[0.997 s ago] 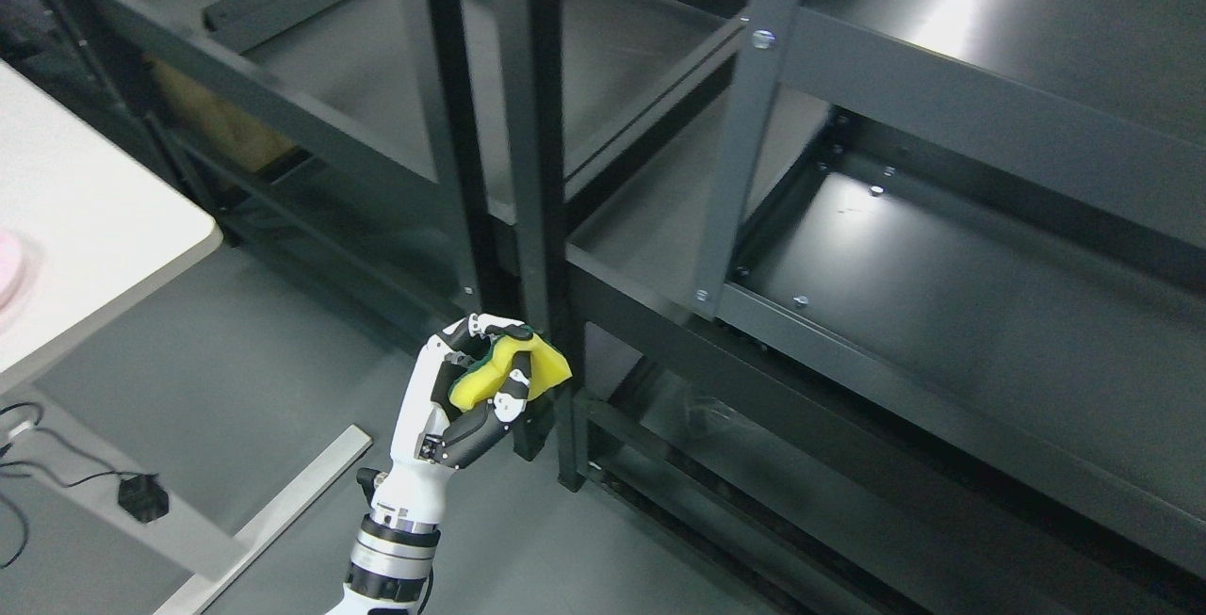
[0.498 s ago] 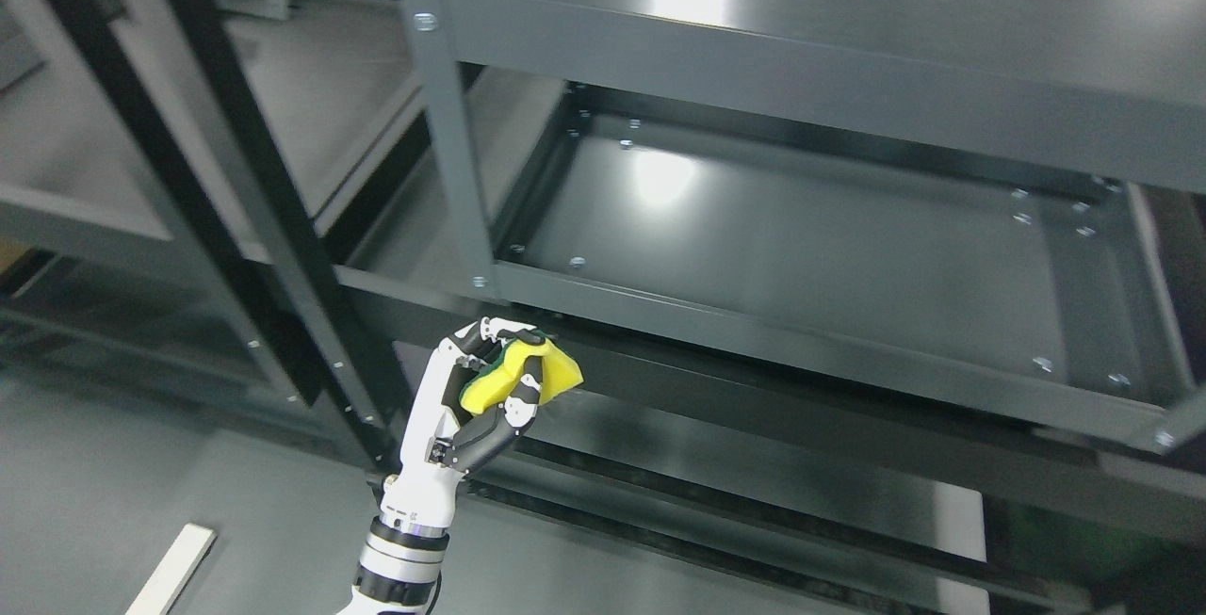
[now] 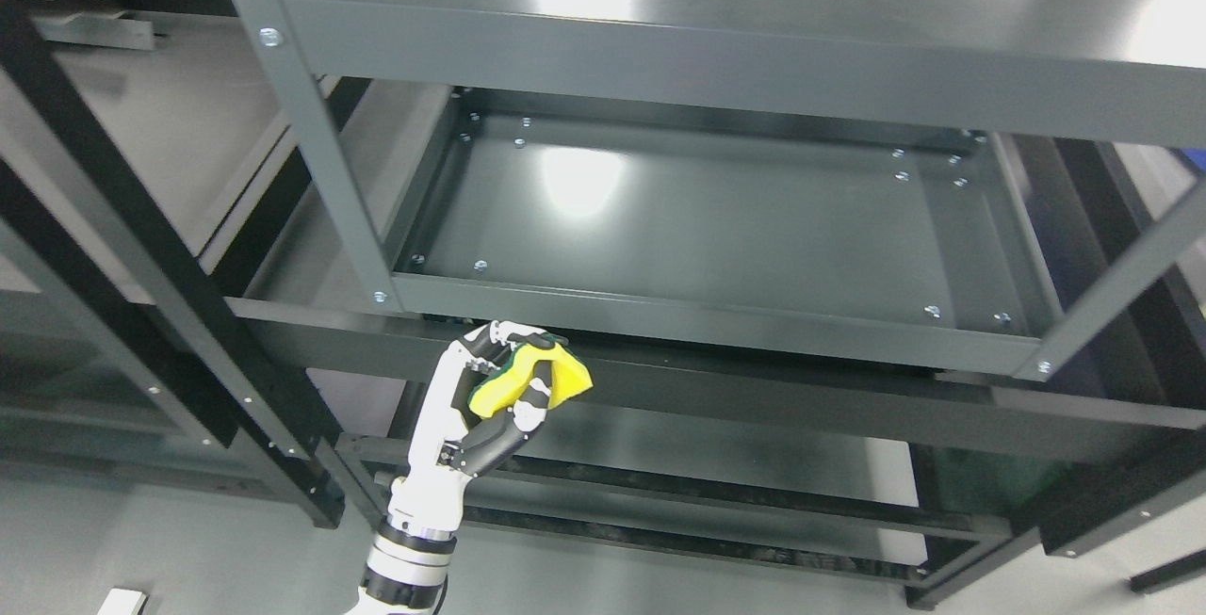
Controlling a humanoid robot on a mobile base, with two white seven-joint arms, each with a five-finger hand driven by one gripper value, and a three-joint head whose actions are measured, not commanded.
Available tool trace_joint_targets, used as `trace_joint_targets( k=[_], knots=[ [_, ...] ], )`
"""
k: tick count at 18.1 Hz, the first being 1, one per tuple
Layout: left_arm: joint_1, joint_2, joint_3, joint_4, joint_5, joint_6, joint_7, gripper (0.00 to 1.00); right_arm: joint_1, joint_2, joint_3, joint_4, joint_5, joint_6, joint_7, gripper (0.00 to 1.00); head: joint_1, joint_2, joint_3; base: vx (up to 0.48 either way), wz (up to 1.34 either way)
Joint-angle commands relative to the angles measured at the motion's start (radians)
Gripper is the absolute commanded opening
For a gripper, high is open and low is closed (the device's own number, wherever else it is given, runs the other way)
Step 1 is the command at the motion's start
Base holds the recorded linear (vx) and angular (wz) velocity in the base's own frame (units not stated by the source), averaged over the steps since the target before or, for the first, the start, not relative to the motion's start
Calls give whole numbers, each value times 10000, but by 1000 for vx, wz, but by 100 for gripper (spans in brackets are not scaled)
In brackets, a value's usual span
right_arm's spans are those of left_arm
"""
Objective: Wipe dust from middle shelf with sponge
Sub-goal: 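Hold the sponge in the left hand while turning toward the shelving, then extend the left hand with the sponge into the middle shelf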
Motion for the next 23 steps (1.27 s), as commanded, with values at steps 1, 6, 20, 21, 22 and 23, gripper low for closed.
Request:
trace_joint_targets(
  k=[1,6,20,21,22,23],
  knots=[
    [-62,175,-893,-26,-106,-11,-390,0,-1,-175,-2,-175,0,7,-6,100,0,0,0,-8,-141],
    [-398,175,-2303,-26,-1285,-225,-375,0,-1,-175,-2,-175,0,7,-6,100,0,0,0,0,-2],
    [-9304,175,-5865,1017,-6254,-302,-1690,0,-1,-175,-2,-175,0,7,-6,100,0,-2,0,1,10],
    [-9934,175,-5865,1032,-6439,-394,-1785,0,-16,-175,-2,-175,0,7,-6,100,0,-2,0,0,0],
    [-10609,175,-5850,1032,-6593,-592,-1816,0,-1,-175,13,-175,0,7,-6,100,0,-2,0,-6,-43],
    [-11284,175,-5789,1032,-6898,-792,-1832,0,-16,-175,-2,-175,0,7,-6,100,0,-2,0,-6,-43]
  ],
)
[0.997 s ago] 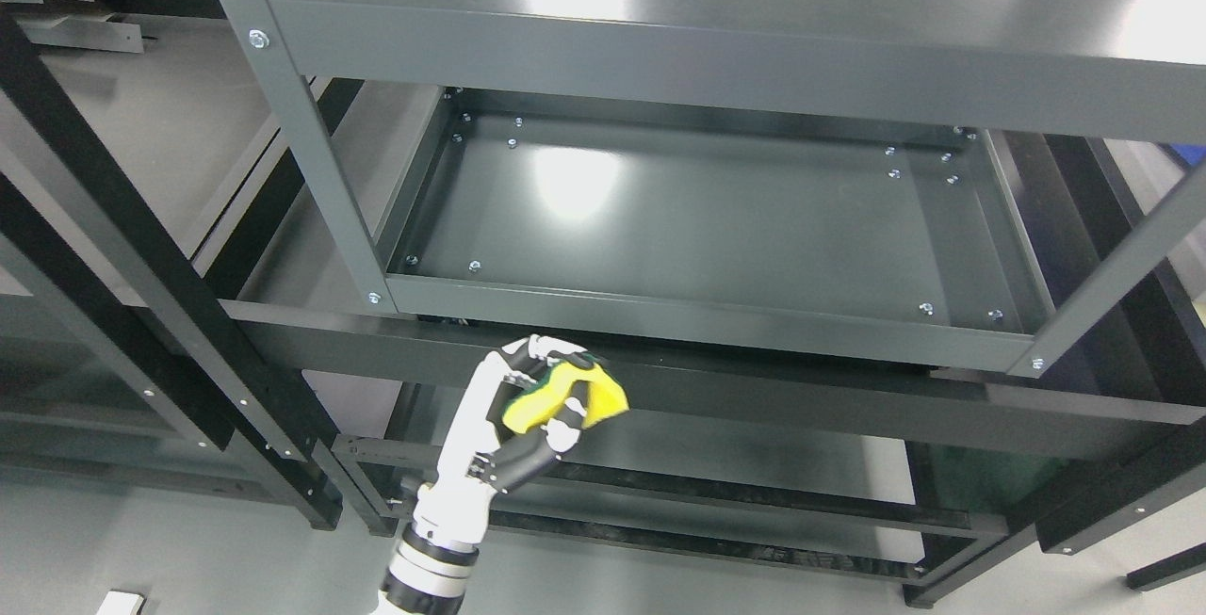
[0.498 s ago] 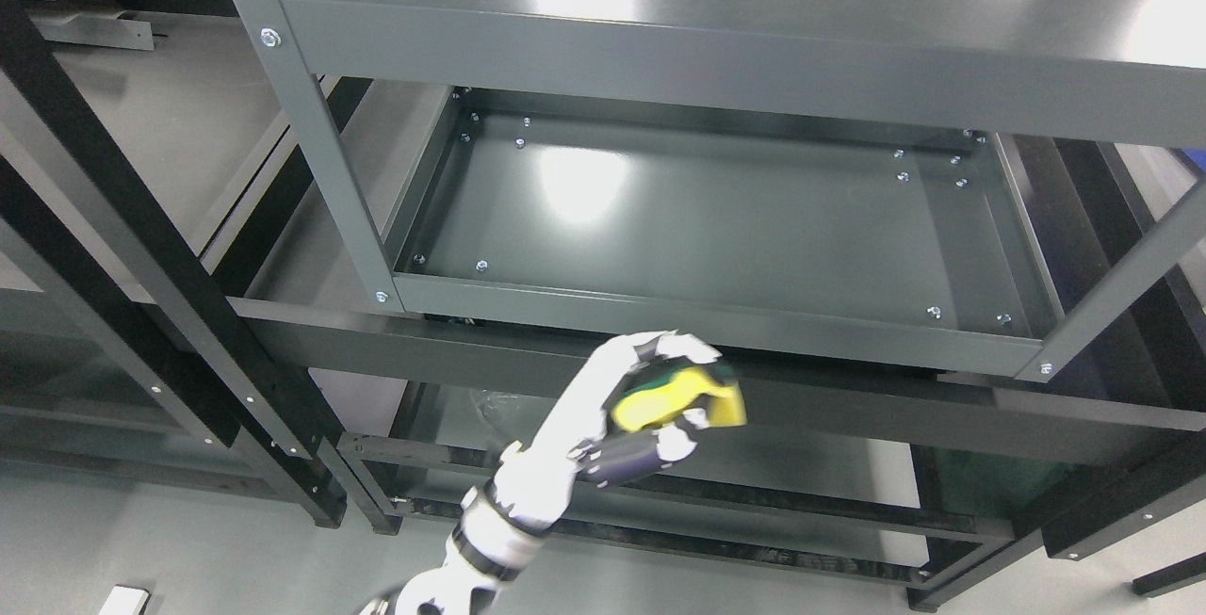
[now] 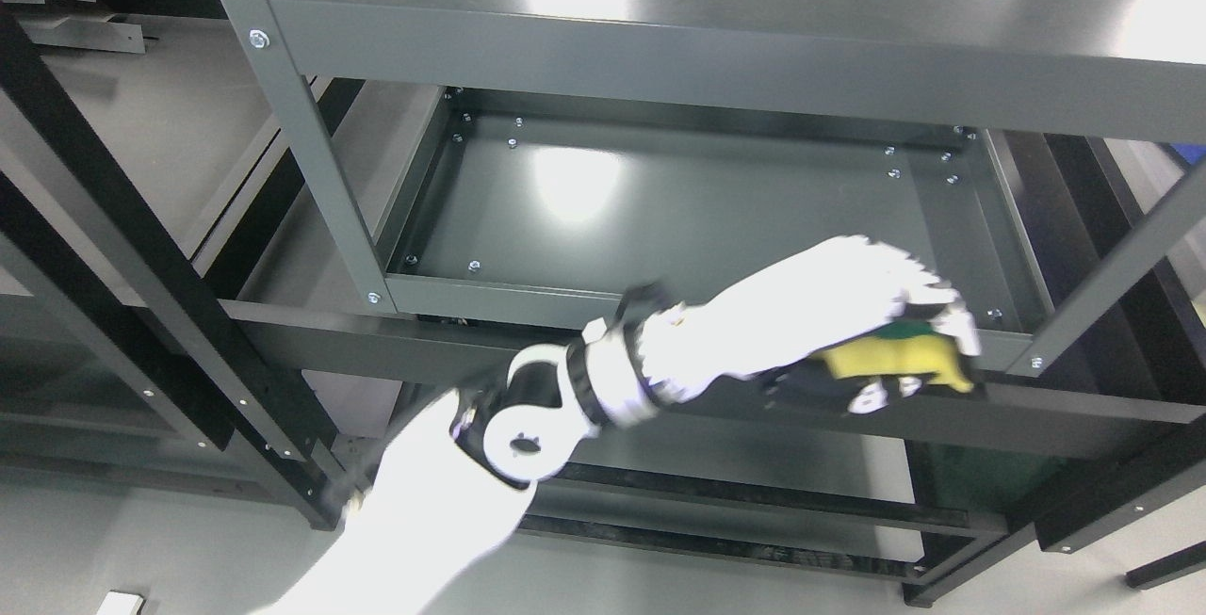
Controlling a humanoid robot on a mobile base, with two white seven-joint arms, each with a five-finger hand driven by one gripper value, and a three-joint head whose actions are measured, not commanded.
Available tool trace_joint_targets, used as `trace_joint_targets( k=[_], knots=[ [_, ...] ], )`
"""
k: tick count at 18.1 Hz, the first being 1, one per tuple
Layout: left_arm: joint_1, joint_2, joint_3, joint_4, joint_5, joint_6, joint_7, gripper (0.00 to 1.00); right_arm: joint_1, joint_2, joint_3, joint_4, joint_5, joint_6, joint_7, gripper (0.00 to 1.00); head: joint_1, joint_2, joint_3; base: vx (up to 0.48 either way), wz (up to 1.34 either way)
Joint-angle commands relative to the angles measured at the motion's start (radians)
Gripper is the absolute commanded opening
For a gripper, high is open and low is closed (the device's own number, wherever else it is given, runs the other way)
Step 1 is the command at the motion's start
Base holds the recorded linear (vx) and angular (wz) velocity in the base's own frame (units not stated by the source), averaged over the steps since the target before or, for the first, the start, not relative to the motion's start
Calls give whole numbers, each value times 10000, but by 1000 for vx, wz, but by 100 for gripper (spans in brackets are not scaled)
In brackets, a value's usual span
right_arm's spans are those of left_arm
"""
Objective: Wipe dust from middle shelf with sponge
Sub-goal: 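Extend the left hand with the sponge into the middle shelf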
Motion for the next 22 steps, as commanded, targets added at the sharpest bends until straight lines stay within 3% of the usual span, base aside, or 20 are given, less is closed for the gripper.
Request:
trace_joint_targets(
  k=[1,5,11,15,19,22],
  knots=[
    [-4156,175,-1286,358,-2004,-576,-265,0,-13,-175,-2,-175,0,7,-44,100,0,0,0,-6,-68],
    [-5451,175,49,1215,-4076,-1450,-726,0,2,-175,-2,-175,0,7,-44,100,0,0,0,-5,-42],
    [-4886,175,1289,1248,-5214,-2817,-726,0,2,-175,-2,-175,0,7,-44,100,0,0,0,1,6],
    [-4104,353,3205,880,-5107,-2817,-1168,0,-13,-175,-2,-175,0,7,-44,100,0,0,0,0,0],
    [-3106,491,5905,741,-3792,-2817,-3421,0,-13,-175,-2,-175,0,7,-44,100,0,0,0,0,0],
    [-2753,1973,6769,665,-2320,-2817,-3763,0,2,-175,-2,-175,0,7,-44,100,0,0,0,0,0]
  ],
)
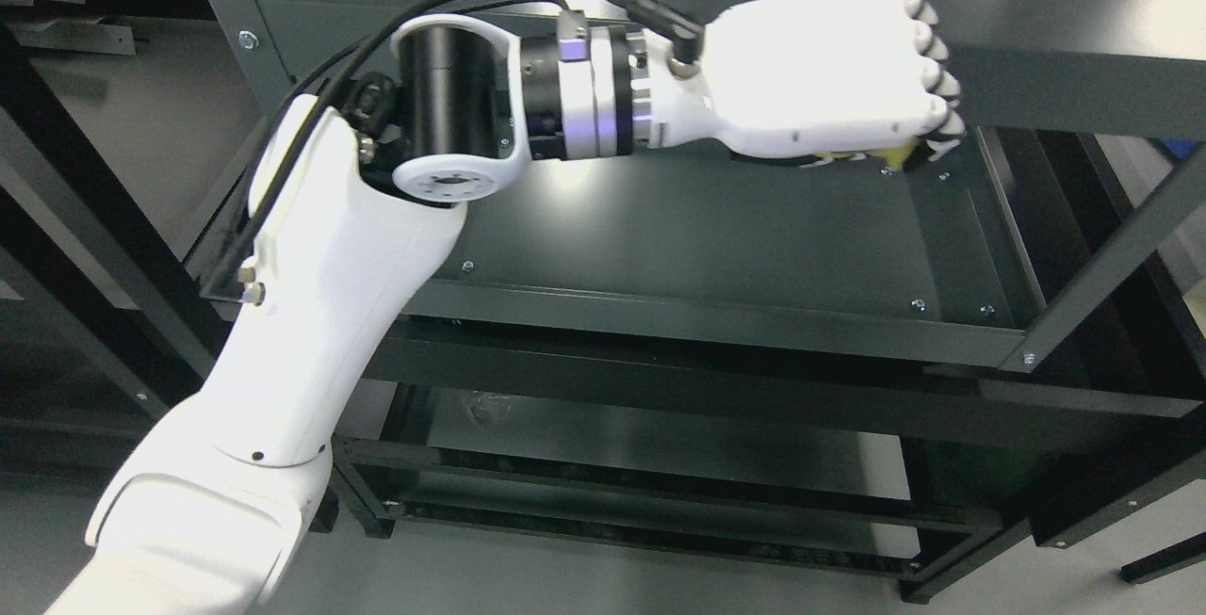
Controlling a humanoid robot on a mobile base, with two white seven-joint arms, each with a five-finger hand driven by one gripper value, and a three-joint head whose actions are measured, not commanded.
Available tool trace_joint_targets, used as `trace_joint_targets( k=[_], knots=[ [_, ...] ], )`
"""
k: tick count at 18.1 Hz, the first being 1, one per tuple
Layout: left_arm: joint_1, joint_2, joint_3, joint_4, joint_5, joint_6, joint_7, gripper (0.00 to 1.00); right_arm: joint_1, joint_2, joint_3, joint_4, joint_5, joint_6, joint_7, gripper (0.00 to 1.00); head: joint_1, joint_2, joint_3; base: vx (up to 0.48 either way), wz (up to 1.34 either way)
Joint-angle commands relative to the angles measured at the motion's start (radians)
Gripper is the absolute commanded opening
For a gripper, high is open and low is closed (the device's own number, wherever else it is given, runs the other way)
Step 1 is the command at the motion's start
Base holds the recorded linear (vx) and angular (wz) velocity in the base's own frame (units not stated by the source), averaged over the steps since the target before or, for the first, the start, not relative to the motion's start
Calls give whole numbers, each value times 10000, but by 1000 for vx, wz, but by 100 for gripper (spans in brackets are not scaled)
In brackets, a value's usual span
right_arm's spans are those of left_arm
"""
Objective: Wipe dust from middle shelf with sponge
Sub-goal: 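Sweep the sponge along the shelf toward the near upright post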
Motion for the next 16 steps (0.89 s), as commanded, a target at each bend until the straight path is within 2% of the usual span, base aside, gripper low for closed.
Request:
trace_joint_targets(
  k=[1,6,9,12,16],
  knots=[
    [935,2459,3744,-178,2240,0,-522,0,-13,-175,-2,-174,0,7,5,100,0,0,0,0,0],
    [2405,5637,4417,-332,4649,0,-491,0,3,-175,-2,-174,0,7,5,100,0,0,0,0,0],
    [2838,6942,4740,-332,5801,0,-491,0,3,-175,-2,-174,0,7,5,100,0,0,0,0,0],
    [2823,7024,4802,-332,5989,0,-491,0,3,-175,-2,-174,0,7,5,100,0,0,0,0,0],
    [2656,6611,4436,-378,5958,0,-567,0,3,-175,-2,-174,0,7,5,100,0,0,0,0,0]
  ],
)
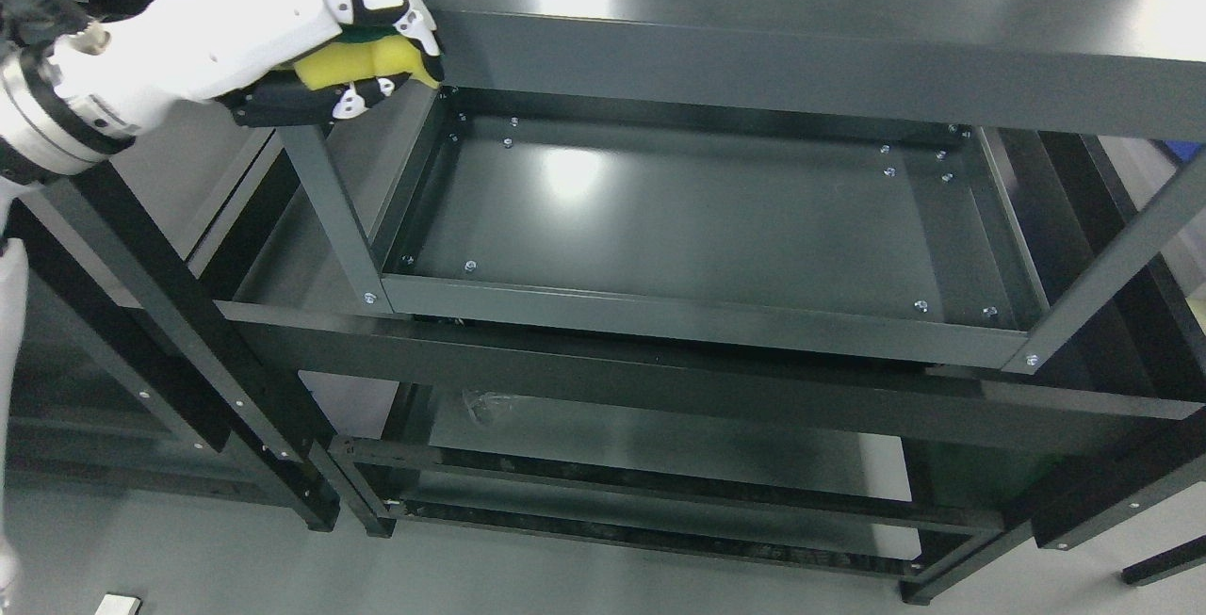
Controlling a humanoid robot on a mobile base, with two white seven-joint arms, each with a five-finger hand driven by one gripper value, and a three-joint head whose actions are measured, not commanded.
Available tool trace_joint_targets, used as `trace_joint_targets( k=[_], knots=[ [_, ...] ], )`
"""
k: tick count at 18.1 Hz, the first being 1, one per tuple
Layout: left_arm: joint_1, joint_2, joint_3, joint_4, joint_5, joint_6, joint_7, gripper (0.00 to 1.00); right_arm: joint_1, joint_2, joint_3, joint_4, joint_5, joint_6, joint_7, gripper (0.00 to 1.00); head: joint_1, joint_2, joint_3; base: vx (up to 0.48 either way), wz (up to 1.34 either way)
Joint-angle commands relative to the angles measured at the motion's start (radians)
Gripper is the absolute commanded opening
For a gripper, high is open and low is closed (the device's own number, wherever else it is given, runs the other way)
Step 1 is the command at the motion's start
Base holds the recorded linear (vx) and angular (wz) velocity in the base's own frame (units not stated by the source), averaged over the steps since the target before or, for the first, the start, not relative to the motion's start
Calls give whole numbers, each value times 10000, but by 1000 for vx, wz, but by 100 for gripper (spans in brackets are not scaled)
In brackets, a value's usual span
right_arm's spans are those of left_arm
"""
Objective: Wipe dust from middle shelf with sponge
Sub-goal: 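Sweep the sponge along the shelf toward the near upright post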
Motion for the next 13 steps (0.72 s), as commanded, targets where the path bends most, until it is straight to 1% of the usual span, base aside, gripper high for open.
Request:
trace_joint_targets(
  k=[1,3,4,5,10,11,12,13],
  knots=[
    [-97,1473,650,-142,525,18,-88,0,2,-175,-2,-174,0,8,40,100,0,0,0,0,0],
    [-664,678,-69,-188,159,18,-165,0,2,-175,-2,-174,0,8,40,100,0,0,0,0,0],
    [-925,-116,-452,-188,-193,18,-195,0,2,-175,-2,-174,0,8,40,100,0,0,0,0,0],
    [-1049,-732,-623,-203,-469,18,-257,0,2,-175,-2,-174,0,8,40,100,0,0,0,0,0],
    [-1188,-4795,-1865,-188,-2202,18,-901,0,-13,-175,-2,-174,0,8,40,100,0,0,0,0,0],
    [-1203,-5042,-2186,-142,-2646,18,-886,0,2,-175,-2,-174,0,8,40,100,0,0,0,0,0],
    [-1219,-5042,-2569,-112,-3015,18,-749,0,2,-175,-2,-174,0,8,40,100,0,0,0,0,0],
    [-1416,-5042,-3363,-111,-3049,18,-535,0,2,-175,-2,-174,0,8,40,100,0,0,0,0,0]
  ],
)
